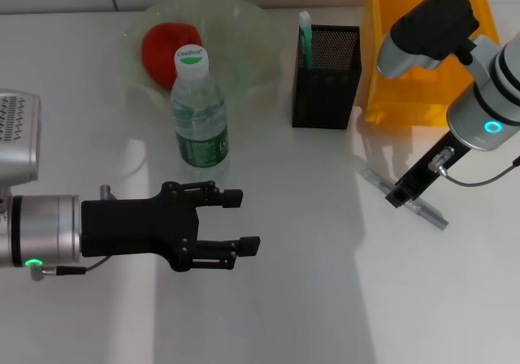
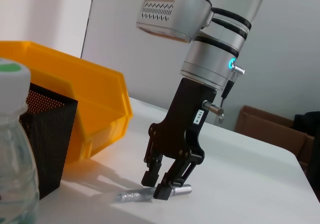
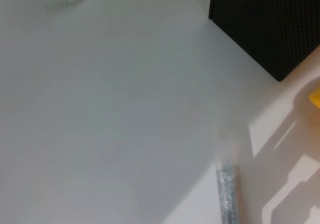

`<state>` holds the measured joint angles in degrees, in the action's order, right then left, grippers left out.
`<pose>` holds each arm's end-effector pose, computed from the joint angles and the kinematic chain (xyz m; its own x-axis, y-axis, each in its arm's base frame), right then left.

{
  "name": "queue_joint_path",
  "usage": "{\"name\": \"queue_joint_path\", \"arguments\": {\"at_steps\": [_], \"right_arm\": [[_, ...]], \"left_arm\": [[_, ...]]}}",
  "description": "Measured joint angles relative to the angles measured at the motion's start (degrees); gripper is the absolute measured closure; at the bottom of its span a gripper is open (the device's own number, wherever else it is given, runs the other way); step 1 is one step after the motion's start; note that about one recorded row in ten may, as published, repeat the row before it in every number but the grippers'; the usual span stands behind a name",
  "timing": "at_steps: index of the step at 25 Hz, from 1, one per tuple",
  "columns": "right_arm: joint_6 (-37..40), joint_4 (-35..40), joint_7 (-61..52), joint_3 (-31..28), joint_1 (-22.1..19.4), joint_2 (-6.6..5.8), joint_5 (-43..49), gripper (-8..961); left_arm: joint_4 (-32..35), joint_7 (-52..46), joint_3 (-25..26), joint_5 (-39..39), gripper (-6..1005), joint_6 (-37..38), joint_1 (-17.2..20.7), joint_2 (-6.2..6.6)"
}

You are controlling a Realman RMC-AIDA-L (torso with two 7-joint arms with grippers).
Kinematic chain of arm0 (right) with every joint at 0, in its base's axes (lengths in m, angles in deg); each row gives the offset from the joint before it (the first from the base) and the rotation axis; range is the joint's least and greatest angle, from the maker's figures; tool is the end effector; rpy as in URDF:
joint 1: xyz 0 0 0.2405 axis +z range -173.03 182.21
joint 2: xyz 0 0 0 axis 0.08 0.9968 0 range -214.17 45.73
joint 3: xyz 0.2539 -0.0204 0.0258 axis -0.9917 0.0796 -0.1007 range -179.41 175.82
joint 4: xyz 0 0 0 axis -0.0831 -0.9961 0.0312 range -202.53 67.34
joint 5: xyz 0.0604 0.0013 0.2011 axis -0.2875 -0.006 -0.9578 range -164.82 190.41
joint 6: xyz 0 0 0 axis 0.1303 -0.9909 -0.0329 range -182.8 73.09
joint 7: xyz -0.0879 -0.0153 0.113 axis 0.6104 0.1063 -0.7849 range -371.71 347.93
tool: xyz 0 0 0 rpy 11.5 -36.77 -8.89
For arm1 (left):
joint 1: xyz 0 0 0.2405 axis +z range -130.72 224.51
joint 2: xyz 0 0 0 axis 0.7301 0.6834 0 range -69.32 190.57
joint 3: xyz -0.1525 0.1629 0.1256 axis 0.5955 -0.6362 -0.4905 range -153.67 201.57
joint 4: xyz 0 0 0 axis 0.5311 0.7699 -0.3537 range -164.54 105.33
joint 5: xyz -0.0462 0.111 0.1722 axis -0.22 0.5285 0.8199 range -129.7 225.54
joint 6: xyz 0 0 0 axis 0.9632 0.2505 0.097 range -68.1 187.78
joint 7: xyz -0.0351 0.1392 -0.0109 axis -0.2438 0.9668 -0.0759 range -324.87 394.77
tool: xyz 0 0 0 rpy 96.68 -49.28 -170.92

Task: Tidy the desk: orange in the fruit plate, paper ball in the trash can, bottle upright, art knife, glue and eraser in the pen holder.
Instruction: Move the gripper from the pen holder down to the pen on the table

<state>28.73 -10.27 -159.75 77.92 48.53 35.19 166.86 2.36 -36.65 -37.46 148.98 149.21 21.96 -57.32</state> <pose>0.2007 0.3740 -0.0332 0.6342 -0.6994 0.3296 -0.5480 -0.7074 -0.4464 -0.2646 0.2833 -0.0426 0.8196 0.3194 0.4756 0.3557 -0.9345 0.0147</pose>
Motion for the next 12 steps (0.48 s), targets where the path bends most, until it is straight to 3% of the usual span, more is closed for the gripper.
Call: {"name": "queue_joint_path", "arguments": {"at_steps": [12], "right_arm": [[-0.17, -0.82, -0.17, 0.73, 0.53, 0.12, 0.02, 628]], "left_arm": [[0.03, 0.04, 0.06, 0.01, 216, -0.17, -0.17, 0.00]]}}
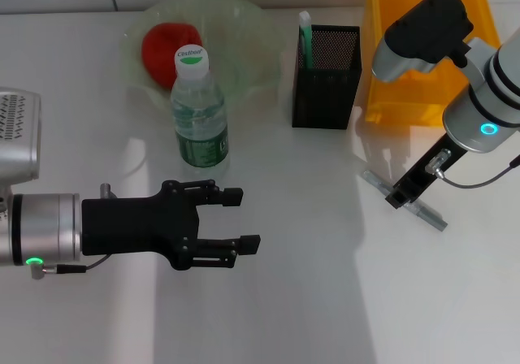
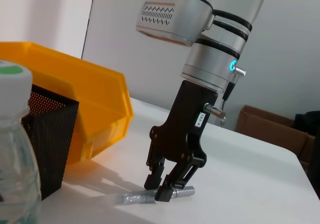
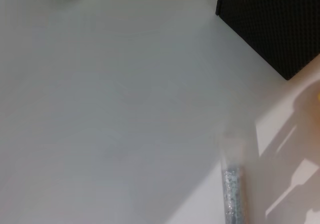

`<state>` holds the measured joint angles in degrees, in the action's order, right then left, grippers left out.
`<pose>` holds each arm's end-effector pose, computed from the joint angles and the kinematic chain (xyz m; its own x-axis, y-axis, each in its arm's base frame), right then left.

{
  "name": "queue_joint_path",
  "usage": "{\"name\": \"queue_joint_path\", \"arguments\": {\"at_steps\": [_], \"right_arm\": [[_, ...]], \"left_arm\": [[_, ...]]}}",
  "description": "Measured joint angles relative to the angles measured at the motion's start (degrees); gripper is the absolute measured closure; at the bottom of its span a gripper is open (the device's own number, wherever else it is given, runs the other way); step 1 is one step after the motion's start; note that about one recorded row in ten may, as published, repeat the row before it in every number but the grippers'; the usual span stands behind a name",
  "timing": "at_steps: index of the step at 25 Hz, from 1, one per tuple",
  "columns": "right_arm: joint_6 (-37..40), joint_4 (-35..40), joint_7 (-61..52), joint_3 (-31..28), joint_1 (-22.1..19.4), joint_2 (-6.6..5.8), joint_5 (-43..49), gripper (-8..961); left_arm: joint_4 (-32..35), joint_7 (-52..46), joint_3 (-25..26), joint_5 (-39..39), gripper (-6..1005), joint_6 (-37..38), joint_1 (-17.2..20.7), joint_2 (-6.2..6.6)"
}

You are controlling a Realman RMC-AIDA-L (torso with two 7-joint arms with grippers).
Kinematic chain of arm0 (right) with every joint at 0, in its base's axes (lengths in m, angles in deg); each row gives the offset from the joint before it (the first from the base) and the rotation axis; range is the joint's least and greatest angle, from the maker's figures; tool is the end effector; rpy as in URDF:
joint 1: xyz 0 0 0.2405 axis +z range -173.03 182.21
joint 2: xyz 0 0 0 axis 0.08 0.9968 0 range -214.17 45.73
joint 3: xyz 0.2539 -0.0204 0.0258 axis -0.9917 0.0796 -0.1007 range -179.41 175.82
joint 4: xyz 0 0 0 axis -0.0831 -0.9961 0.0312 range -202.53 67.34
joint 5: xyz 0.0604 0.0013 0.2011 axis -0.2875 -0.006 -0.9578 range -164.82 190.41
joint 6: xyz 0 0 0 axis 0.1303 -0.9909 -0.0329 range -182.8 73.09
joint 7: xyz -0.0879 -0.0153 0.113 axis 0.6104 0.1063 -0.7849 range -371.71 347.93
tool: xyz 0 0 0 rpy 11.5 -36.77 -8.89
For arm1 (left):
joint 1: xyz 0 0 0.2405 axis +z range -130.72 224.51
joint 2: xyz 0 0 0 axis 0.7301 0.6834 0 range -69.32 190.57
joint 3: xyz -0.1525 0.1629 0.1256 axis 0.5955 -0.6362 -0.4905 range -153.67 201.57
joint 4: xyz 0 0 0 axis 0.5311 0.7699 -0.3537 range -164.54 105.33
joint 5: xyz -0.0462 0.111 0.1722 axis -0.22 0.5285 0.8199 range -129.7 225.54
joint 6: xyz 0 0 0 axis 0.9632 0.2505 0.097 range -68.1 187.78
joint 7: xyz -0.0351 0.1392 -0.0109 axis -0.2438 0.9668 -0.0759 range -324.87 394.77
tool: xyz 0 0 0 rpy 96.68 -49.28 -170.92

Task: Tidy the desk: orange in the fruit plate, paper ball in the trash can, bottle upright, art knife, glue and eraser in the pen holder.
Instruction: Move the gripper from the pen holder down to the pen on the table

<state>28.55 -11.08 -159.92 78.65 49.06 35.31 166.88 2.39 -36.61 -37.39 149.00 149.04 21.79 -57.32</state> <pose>0.1997 0.3735 -0.0368 0.6332 -0.6937 0.3432 -0.5423 -0.7141 -0.4427 -0.2641 0.2846 -0.0425 0.8212 0.3160 0.4752 0.3537 -0.9353 0.0109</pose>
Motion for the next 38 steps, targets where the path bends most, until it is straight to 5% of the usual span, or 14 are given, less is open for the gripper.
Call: {"name": "queue_joint_path", "arguments": {"at_steps": [12, 29, 38], "right_arm": [[-0.10, -0.09, -0.15, -0.03, 0.09, 0.00, -0.13, 818], [0.35, 0.99, -0.16, -0.24, -0.03, 0.00, -0.19, 879], [0.52, 2.25, -0.30, -0.10, -0.35, 0.00, -0.27, 778]], "left_arm": [[0.00, -0.01, -0.17, -0.01, 216, 0.00, -0.11, 0.00], [-0.01, 0.01, 0.00, -0.01, 216, 0.01, 0.18, 0.00], [0.00, 0.02, 0.00, -0.01, 216, 0.01, 0.26, 0.00]]}}
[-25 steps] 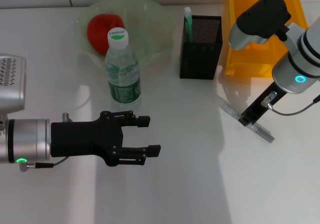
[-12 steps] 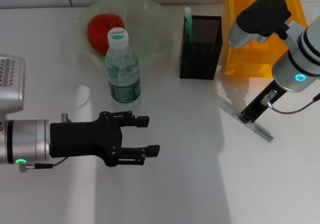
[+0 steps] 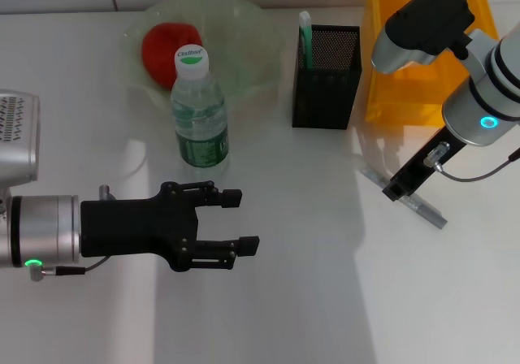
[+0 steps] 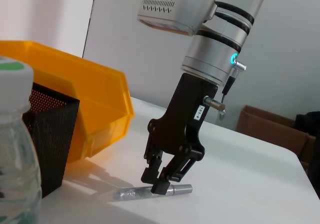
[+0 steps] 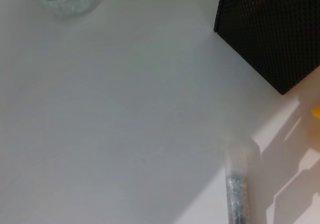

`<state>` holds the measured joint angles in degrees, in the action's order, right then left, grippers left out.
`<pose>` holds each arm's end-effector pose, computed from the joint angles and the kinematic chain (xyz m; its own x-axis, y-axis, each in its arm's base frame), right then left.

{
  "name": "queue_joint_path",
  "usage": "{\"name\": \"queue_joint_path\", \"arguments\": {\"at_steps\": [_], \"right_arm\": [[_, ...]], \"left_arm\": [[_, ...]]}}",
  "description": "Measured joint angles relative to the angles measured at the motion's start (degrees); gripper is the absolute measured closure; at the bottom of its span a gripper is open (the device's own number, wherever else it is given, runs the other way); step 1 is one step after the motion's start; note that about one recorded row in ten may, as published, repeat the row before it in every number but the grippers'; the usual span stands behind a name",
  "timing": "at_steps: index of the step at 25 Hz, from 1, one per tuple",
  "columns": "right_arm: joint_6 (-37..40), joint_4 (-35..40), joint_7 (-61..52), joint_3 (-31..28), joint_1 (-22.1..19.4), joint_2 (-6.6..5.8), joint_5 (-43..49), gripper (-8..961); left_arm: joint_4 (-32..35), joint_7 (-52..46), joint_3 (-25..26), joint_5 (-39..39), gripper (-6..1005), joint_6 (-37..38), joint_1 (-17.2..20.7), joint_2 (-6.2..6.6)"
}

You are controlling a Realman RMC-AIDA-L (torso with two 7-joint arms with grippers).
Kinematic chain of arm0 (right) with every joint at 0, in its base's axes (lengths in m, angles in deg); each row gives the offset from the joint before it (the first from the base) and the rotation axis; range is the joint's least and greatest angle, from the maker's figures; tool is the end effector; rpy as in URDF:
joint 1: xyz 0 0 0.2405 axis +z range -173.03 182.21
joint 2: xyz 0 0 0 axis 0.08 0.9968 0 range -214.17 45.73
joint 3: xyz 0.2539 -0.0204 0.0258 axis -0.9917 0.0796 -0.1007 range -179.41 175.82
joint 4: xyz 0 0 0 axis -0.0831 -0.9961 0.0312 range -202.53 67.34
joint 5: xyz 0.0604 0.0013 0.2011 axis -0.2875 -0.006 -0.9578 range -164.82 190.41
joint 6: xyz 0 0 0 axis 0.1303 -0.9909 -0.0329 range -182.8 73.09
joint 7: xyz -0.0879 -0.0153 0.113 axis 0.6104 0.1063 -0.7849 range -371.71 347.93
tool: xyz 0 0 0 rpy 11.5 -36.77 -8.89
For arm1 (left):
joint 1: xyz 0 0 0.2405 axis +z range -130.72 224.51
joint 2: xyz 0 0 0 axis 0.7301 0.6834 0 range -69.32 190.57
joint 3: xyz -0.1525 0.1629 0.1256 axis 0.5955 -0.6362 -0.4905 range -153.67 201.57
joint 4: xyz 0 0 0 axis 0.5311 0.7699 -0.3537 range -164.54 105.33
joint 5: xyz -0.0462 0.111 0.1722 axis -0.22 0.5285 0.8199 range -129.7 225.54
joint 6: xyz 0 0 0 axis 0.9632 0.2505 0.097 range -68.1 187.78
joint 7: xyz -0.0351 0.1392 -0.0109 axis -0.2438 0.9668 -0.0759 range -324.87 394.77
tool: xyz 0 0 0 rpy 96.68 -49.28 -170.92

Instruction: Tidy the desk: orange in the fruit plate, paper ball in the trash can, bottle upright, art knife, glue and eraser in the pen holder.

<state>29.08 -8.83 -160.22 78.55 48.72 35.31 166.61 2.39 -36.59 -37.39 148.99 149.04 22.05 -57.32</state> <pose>0.1931 0.3750 -0.0332 0.6490 -0.6876 0.3256 -0.5359 -0.7170 -0.4459 -0.2653 0.2834 -0.0425 0.8198 0.3194 0.4753 0.3577 -0.9338 0.0107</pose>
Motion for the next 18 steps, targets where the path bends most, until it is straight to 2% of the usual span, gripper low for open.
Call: {"name": "queue_joint_path", "arguments": {"at_steps": [8, 18], "right_arm": [[-1.25, -2.07, -0.03, 0.08, 0.31, 0.00, 0.07, 709], [-1.97, -2.98, -0.03, 0.67, 0.42, 0.00, 0.15, 745]], "left_arm": [[0.00, 0.00, -0.08, 0.00, 216, -0.15, -0.06, 0.00], [0.00, 0.00, -0.36, 0.00, 216, -0.61, -0.28, -0.05]]}}
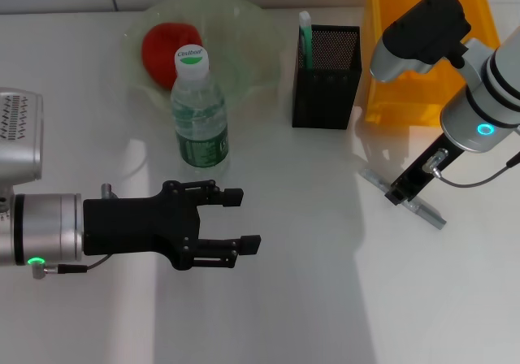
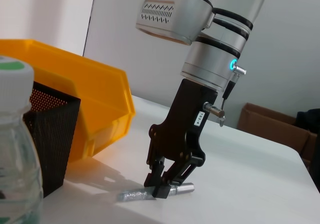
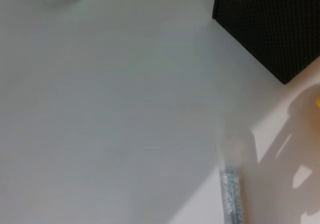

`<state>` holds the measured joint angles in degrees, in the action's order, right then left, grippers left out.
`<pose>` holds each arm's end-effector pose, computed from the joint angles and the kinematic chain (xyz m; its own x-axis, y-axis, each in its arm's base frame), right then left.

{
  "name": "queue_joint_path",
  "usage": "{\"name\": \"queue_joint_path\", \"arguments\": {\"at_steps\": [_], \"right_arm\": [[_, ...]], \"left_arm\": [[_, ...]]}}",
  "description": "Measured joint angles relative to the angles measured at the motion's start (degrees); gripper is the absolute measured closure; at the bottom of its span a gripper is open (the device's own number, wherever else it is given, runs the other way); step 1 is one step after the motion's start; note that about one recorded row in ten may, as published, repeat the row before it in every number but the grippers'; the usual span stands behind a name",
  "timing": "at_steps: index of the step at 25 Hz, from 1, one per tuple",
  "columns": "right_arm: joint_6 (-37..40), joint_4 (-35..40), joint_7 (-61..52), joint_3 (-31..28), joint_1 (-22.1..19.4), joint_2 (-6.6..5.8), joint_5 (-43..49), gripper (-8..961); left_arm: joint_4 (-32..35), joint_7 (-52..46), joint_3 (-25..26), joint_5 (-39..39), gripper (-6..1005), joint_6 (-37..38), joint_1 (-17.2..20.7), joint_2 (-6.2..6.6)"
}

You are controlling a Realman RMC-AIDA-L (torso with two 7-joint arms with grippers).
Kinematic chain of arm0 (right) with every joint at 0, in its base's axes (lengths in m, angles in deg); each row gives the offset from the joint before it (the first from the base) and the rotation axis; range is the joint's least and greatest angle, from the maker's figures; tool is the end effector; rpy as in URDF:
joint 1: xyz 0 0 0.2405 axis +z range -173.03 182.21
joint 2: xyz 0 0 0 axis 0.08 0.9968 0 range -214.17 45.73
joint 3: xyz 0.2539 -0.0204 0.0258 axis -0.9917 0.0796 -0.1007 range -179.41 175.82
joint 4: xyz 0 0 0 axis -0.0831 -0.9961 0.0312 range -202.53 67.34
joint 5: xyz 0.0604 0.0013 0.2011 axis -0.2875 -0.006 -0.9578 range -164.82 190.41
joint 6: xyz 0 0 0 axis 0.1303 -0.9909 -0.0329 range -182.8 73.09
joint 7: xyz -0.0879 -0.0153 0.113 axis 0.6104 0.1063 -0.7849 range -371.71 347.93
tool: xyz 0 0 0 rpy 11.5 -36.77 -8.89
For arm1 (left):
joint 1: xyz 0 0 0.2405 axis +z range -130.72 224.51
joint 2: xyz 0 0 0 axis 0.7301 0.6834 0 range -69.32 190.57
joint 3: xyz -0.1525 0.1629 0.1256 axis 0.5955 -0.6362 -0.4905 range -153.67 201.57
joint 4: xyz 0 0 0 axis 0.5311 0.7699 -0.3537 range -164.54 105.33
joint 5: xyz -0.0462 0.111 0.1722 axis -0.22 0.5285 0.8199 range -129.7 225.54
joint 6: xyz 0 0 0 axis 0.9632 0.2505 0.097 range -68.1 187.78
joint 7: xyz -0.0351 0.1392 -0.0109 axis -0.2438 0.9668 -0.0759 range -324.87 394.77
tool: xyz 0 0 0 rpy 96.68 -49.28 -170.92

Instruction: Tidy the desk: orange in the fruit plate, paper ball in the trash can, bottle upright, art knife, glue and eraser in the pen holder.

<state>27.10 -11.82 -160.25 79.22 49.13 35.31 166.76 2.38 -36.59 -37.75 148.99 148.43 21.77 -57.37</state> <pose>0.2008 0.3751 -0.0394 0.6360 -0.6948 0.3360 -0.5392 -0.7115 -0.4506 -0.2645 0.2852 -0.0439 0.8244 0.3162 0.4694 0.3550 -0.9349 0.0064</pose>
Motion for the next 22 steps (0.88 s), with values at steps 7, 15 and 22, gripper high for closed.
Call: {"name": "queue_joint_path", "arguments": {"at_steps": [7, 15, 22], "right_arm": [[-0.01, 0.29, 0.01, 0.09, 0.02, 0.00, 0.03, 767], [2.85, 9.57, -0.13, -0.54, -3.06, -0.01, -0.46, 809], [5.59, 29.36, -0.76, -1.10, -12.36, -0.19, -7.87, 822]], "left_arm": [[0.00, 0.00, 0.06, 0.00, 216, 0.00, 0.01, -0.04], [0.00, 0.00, 0.14, -0.01, 216, 0.00, 0.24, -0.04], [0.00, -0.32, 0.18, -0.01, 216, 0.38, 0.07, -0.04]]}}
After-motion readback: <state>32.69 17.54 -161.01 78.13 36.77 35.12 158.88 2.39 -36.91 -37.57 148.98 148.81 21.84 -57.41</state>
